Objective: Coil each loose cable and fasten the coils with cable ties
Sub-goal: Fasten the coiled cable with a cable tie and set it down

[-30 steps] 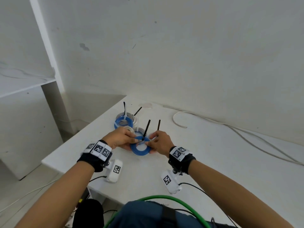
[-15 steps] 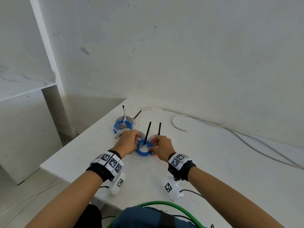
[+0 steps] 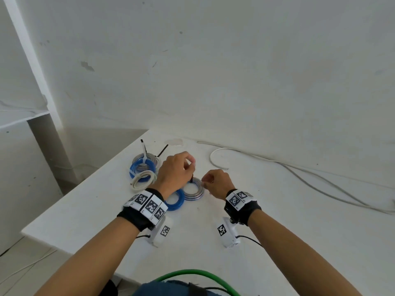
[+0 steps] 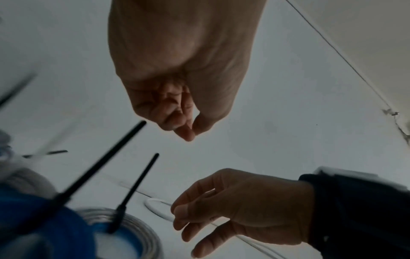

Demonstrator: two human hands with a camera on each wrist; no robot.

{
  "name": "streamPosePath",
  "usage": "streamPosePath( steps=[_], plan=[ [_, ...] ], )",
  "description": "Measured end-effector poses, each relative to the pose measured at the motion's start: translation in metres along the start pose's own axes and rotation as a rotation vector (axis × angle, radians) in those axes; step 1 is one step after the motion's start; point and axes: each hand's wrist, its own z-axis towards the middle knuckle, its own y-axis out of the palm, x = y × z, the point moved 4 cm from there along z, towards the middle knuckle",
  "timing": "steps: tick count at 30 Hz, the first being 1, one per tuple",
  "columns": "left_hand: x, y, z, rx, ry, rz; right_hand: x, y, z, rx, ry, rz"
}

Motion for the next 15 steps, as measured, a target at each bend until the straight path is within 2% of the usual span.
streamPosePath(
  steps=[3, 5, 8, 10, 12, 15],
  plan=[
    [0.021, 0.033, 0.025, -0.085, 0.07, -0.028, 0.036, -0.021, 0.012, 0.026, 0.125, -0.01],
    [0.032, 0.066, 0.045, -0.216, 0.124, 0.025, 0.062, -0.035, 0.02, 0.041, 0.209, 0.061],
    [0.038, 0.125, 0.071, -0.49, 0.127, 0.281, 0.099, -0.054, 0.03, 0.079, 0.293, 0.17],
    [0.035, 0.151, 0.085, -0.586, 0.085, 0.433, 0.117, -0.065, 0.032, 0.102, 0.32, 0.197],
    [0.032, 0.166, 0.096, -0.603, 0.048, 0.479, 0.13, -0.073, 0.03, 0.114, 0.339, 0.258],
    [0.022, 0.174, 0.114, -0.514, -0.034, 0.477, 0.143, -0.075, 0.031, 0.079, 0.323, 0.367]
  ],
)
